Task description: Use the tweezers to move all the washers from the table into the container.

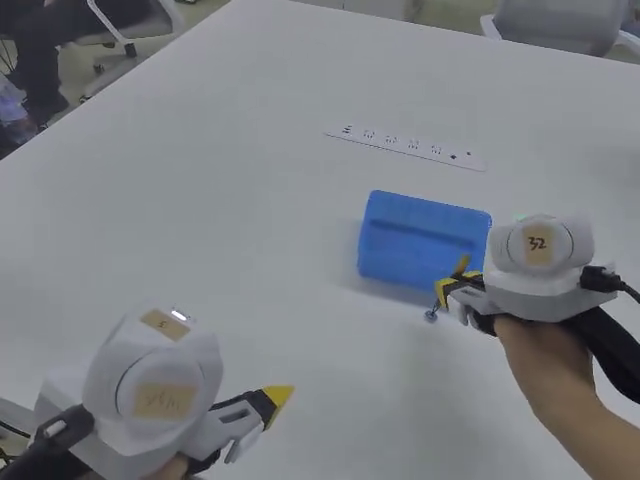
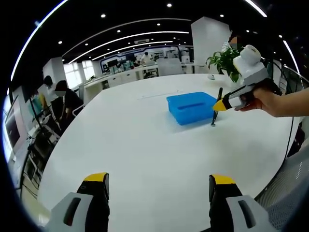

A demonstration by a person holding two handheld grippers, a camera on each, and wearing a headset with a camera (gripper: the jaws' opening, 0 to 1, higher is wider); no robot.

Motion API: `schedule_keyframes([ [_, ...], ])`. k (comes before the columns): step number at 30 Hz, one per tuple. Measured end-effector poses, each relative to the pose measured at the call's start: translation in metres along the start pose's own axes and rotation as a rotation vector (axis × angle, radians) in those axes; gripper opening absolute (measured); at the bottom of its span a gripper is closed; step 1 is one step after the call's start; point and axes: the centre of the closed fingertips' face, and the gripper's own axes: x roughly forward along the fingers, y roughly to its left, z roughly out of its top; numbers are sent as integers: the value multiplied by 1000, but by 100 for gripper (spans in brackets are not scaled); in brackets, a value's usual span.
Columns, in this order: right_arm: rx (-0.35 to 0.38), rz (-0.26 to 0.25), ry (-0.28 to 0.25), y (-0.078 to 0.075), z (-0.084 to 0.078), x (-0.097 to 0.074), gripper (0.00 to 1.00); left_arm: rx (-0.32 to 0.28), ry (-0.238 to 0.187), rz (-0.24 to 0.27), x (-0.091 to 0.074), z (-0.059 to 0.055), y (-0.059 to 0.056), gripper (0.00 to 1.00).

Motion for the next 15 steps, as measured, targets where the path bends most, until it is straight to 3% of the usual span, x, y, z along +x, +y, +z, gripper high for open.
schedule_keyframes([
  [5, 75, 8, -2, -8, 2, 2, 2, -2, -2, -3, 0, 0, 0, 87],
  [12, 66, 27, 19, -4, 4, 0, 2, 1, 2, -5, 0, -1, 0, 87],
  [15, 106, 54, 7, -1, 10, -6, 2, -2, 1, -3, 0, -1, 0, 87],
])
